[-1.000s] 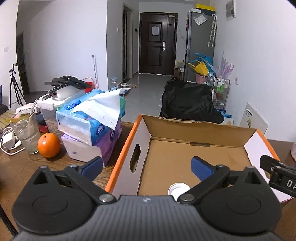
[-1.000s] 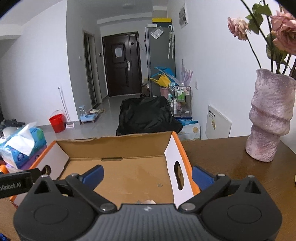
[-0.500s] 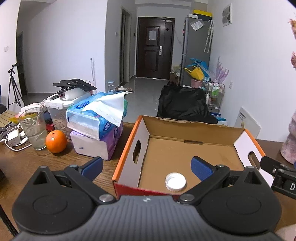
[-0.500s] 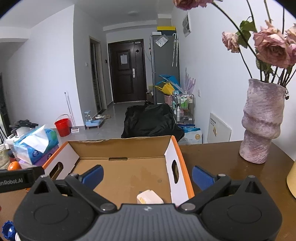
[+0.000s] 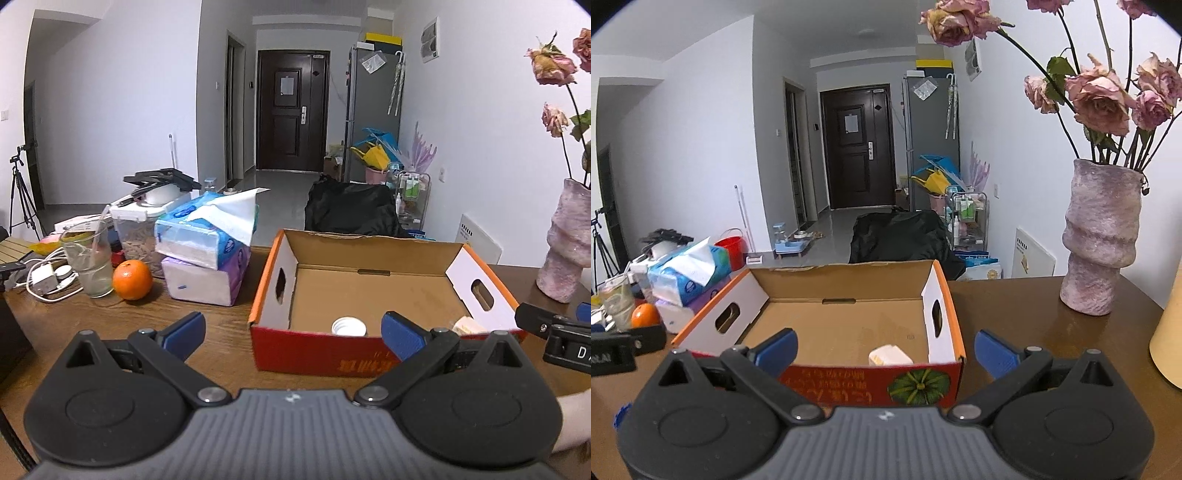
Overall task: Organize rigid objects
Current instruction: 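Open both grippers to drop the cap and plug cube into the box, then move both grippers back toward the spray bottle and lint roller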
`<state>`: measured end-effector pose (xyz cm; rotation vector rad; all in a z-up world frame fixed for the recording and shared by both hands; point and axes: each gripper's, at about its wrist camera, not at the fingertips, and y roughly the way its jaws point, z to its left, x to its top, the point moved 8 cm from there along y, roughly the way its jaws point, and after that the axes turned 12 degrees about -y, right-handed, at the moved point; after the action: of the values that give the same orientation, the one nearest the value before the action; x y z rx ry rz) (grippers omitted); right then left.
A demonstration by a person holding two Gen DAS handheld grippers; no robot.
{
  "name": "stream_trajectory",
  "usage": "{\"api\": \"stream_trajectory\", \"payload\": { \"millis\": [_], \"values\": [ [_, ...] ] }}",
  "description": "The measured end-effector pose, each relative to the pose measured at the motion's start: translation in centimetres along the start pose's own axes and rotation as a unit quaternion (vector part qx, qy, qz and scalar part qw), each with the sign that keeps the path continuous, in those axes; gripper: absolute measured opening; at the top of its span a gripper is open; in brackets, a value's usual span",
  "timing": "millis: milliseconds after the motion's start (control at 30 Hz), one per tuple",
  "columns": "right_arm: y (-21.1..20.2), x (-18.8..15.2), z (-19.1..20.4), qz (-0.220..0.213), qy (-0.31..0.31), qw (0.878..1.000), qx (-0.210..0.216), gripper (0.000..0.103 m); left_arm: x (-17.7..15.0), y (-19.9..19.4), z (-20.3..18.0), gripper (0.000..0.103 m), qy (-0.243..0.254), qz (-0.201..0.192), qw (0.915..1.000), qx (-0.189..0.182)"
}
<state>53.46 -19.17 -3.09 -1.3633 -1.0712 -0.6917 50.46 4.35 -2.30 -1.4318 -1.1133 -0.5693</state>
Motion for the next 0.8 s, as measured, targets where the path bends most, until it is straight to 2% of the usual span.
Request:
{"api": "stream_trajectory", "payload": {
  "millis": [200,467,800],
  "values": [
    [-1.9,-1.6,0.8,0.003,-0.020,1.000,0.007,0.102,-1.0,-2.2,1.5,0.103,0.008,-0.005,0.9999,0.005],
    [-4.5,-4.1,2.4,0.007,-0.050,0.998,0.023,0.102,-3.0,-4.9,2.6,0.103,0.024,-0.007,0.9997,-0.008],
    [-7.5,-7.2,3.7,0.006,-0.057,0.997,0.043,0.102,-5.8,-7.4,4.7,0.103,0.033,0.003,0.9993,-0.015]
  ]
}}
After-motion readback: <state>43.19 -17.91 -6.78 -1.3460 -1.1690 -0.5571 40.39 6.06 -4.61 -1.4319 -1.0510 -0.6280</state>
